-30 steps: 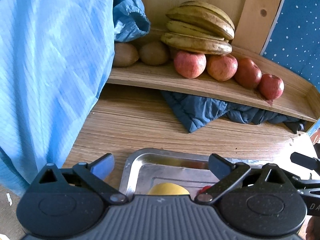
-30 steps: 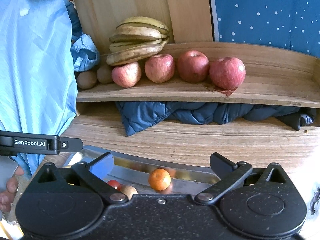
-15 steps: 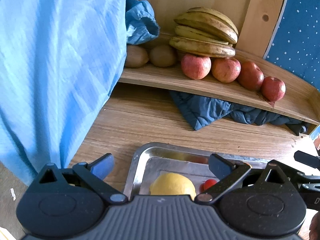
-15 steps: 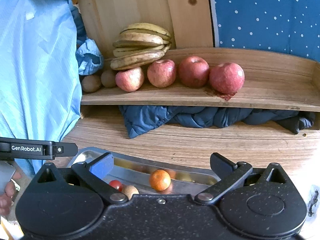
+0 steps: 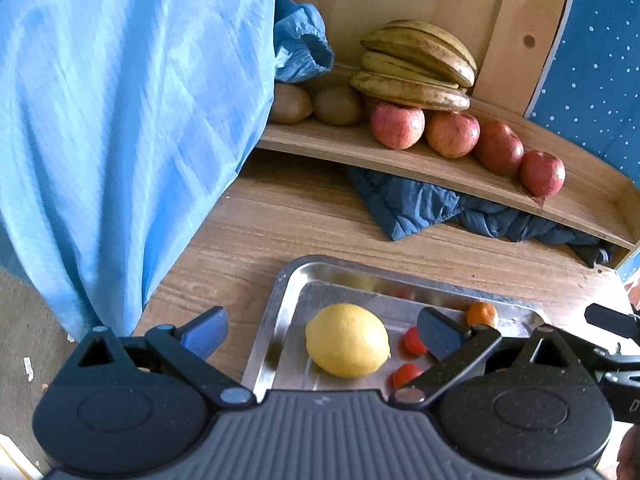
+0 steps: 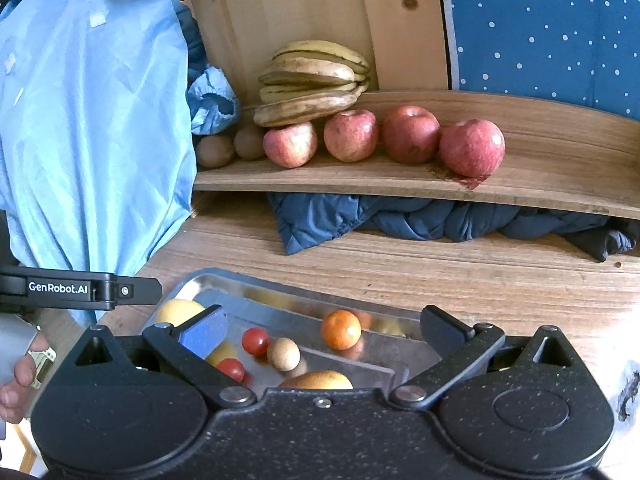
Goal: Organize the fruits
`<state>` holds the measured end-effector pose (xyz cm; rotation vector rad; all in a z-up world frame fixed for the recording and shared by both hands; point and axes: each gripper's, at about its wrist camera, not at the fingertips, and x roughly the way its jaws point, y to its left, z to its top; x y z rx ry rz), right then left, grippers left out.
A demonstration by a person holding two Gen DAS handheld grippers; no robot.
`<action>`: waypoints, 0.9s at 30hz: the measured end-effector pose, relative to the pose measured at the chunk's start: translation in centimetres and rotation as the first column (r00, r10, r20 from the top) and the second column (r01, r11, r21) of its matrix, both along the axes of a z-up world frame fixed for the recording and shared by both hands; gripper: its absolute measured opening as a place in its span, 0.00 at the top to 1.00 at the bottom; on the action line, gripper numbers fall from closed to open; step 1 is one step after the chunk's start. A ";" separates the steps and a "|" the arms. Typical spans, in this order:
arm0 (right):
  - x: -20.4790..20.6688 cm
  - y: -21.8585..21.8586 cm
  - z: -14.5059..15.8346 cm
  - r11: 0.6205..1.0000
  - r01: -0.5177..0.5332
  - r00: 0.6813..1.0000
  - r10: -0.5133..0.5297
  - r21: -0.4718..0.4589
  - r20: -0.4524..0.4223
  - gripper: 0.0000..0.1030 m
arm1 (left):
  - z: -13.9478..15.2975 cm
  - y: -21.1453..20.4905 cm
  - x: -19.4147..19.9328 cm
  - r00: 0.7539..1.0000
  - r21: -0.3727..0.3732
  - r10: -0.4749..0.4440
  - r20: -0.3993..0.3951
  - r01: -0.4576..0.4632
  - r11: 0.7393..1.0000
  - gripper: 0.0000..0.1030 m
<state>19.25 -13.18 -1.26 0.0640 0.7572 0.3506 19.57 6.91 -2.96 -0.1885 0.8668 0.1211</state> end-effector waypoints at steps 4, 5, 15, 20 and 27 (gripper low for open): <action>-0.9 -0.4 0.2 1.000 0.002 1.000 -0.002 0.003 0.017 0.01 | 0.0 -0.2 -1.0 1.000 -0.006 0.010 -0.008 -0.010 1.000 0.01; -1.2 -0.5 0.3 1.000 0.003 1.000 -0.003 0.003 0.019 0.01 | 0.0 -0.3 -1.2 1.000 -0.007 0.012 -0.011 -0.012 1.000 0.01; -3.3 -1.4 0.4 1.000 -0.009 1.000 0.009 0.005 0.026 0.01 | 0.0 -0.8 -3.8 0.999 -0.012 0.034 0.007 -0.034 0.999 0.01; -4.3 -1.8 0.8 1.000 -0.016 0.999 0.016 0.006 0.042 0.01 | 0.3 -1.3 -4.5 0.999 -0.012 0.038 0.026 -0.038 0.999 0.01; -5.3 -2.9 1.2 1.000 -0.005 0.998 0.005 0.006 0.056 0.01 | 0.5 -2.2 -5.5 0.999 -0.009 0.031 0.034 -0.031 0.999 0.01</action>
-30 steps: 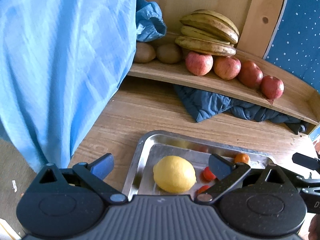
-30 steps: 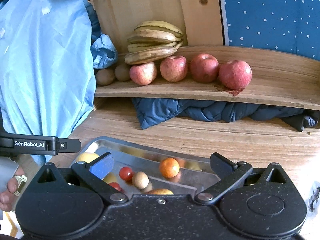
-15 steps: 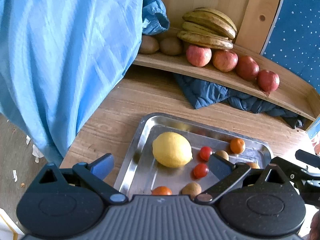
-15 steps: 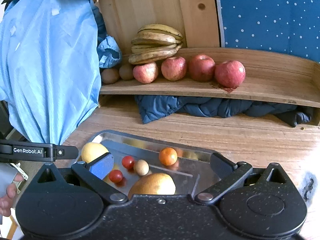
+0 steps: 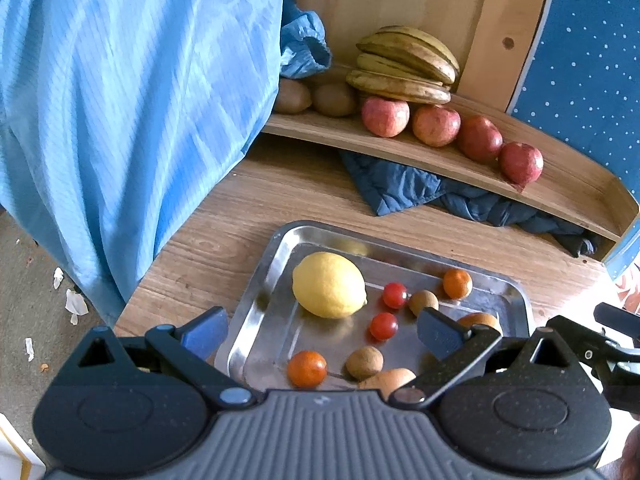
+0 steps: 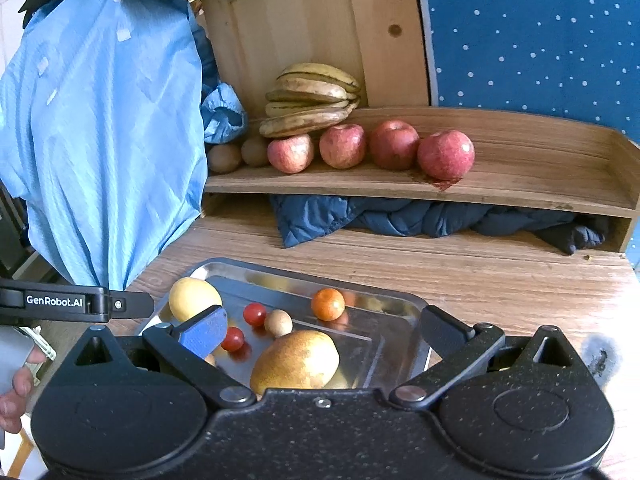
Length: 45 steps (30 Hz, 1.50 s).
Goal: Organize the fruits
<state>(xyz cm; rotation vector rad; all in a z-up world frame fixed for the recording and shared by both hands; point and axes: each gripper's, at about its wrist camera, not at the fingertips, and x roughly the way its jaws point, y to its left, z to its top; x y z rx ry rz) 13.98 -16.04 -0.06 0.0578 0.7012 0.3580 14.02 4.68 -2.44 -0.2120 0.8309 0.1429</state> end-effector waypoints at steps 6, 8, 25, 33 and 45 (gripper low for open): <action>-0.9 -0.5 -0.1 1.000 0.006 1.000 -0.006 0.005 -0.005 0.01 | 0.1 -0.2 -0.9 1.000 0.001 0.005 0.000 -0.005 1.000 0.01; -1.1 -0.6 -0.1 1.000 0.005 1.000 -0.005 0.006 -0.003 0.01 | 0.1 -0.1 -1.0 1.000 0.002 0.005 0.001 -0.005 1.000 0.01; -1.6 -0.1 -0.2 1.000 -0.013 1.000 0.013 -0.002 -0.007 0.01 | -0.2 0.3 -2.3 1.000 0.008 0.009 -0.021 -0.009 1.000 0.01; -2.0 -0.3 -0.4 1.000 0.010 1.000 -0.010 0.000 -0.014 0.01 | -0.5 0.1 -2.3 1.000 0.004 -0.018 -0.025 0.018 1.000 0.01; -2.4 -0.2 -0.2 0.999 0.035 0.999 -0.035 -0.007 -0.012 0.01 | -0.6 0.4 -2.1 0.998 0.001 -0.048 -0.030 0.048 0.999 0.01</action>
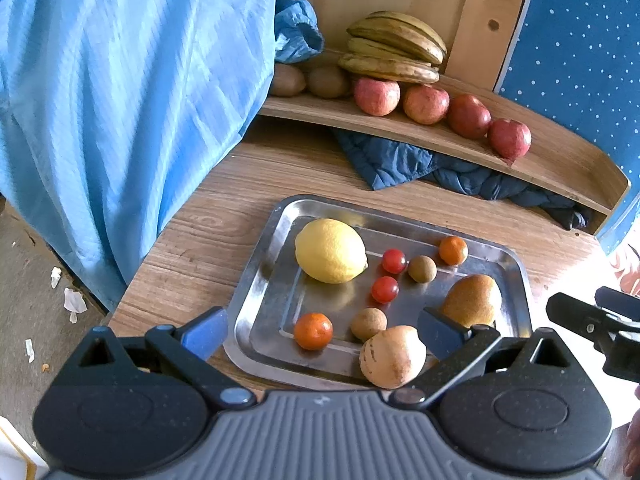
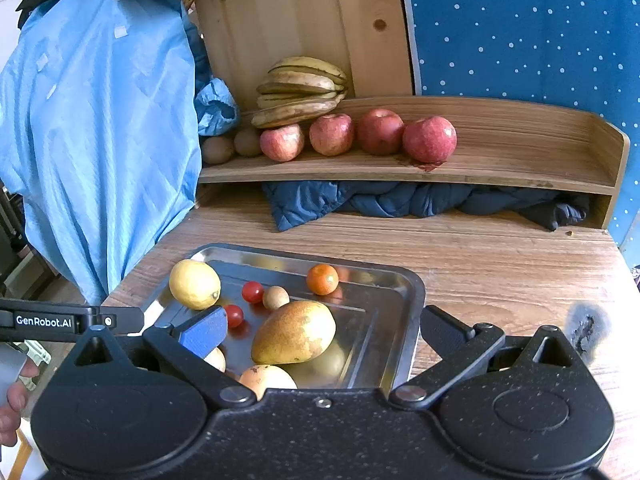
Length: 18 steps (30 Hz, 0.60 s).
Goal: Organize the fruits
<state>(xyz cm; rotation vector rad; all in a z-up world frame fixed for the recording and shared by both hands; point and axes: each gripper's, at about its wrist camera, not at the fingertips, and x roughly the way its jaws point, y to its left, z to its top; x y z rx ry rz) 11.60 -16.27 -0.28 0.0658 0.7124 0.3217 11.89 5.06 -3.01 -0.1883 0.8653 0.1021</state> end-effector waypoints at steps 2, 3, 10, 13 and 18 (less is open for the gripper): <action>0.0 0.1 0.0 1.000 0.005 1.000 -0.005 -0.001 0.001 0.01 | 0.0 0.1 0.1 1.000 0.000 -0.005 -0.003 0.005 1.000 0.01; 0.0 0.2 0.0 1.000 0.006 1.000 -0.006 -0.002 0.000 0.01 | 0.0 0.1 0.1 1.000 0.001 -0.009 -0.003 0.009 1.000 0.01; -0.3 0.5 0.2 0.999 0.032 0.999 -0.032 0.000 -0.001 0.01 | 0.2 0.8 -0.2 1.000 0.015 -0.026 0.000 0.026 1.000 0.01; -0.4 1.0 0.2 0.999 0.039 0.999 -0.039 0.004 -0.005 0.01 | 0.4 1.1 -0.5 0.999 0.018 -0.035 0.003 0.035 0.999 0.01; -0.7 1.8 0.4 0.999 0.052 0.999 -0.052 0.003 -0.007 0.01 | 0.7 2.0 -1.2 0.999 0.020 -0.038 0.013 0.038 0.999 0.01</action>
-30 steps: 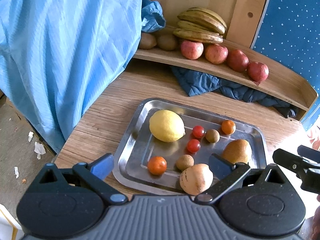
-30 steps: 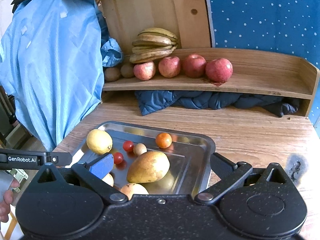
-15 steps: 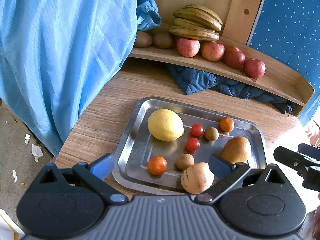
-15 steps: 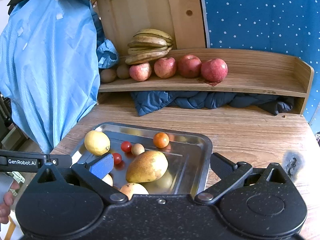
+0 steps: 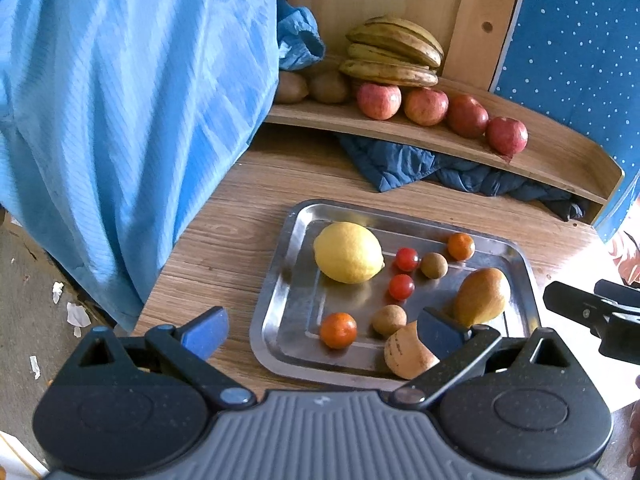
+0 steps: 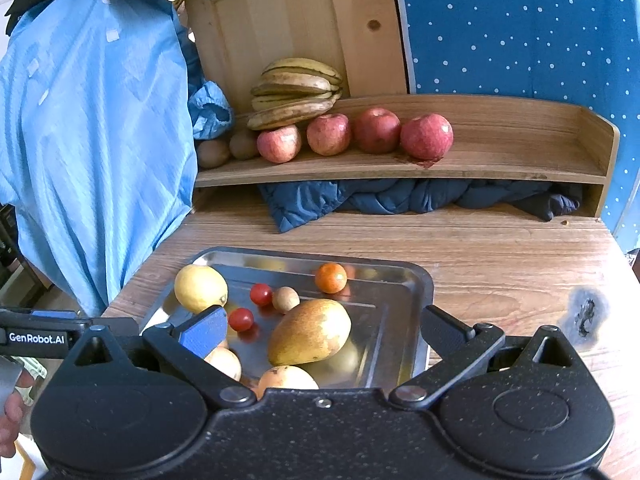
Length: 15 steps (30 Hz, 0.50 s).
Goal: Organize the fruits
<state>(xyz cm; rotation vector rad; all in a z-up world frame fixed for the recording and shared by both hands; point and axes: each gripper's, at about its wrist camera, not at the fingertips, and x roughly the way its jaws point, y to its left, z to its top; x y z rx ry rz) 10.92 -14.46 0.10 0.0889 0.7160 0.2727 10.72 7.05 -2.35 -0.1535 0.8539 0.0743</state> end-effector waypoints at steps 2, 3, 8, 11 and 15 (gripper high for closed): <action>-0.2 0.3 0.1 1.000 0.005 1.000 -0.005 -0.003 0.000 0.01 | 0.0 0.4 -0.3 1.000 -0.001 0.002 0.001 -0.002 1.000 0.01; -0.4 0.5 0.1 1.000 0.007 1.000 -0.007 -0.005 0.000 0.01 | 0.1 0.6 -0.5 1.000 -0.001 0.003 0.001 -0.003 1.000 0.01; -1.2 1.2 0.2 1.000 0.012 1.000 -0.012 -0.010 0.002 0.01 | 0.2 1.1 -1.3 1.000 -0.009 0.002 0.002 -0.002 1.000 0.01; -1.9 1.5 0.3 1.000 0.018 1.000 -0.018 -0.013 0.002 0.01 | 0.2 1.2 -1.9 1.000 -0.011 -0.006 0.003 0.006 1.000 0.01; -2.9 1.8 0.3 1.000 0.028 1.000 -0.028 -0.013 0.004 0.01 | 0.2 1.4 -2.5 1.000 -0.011 -0.018 0.001 0.018 1.000 0.01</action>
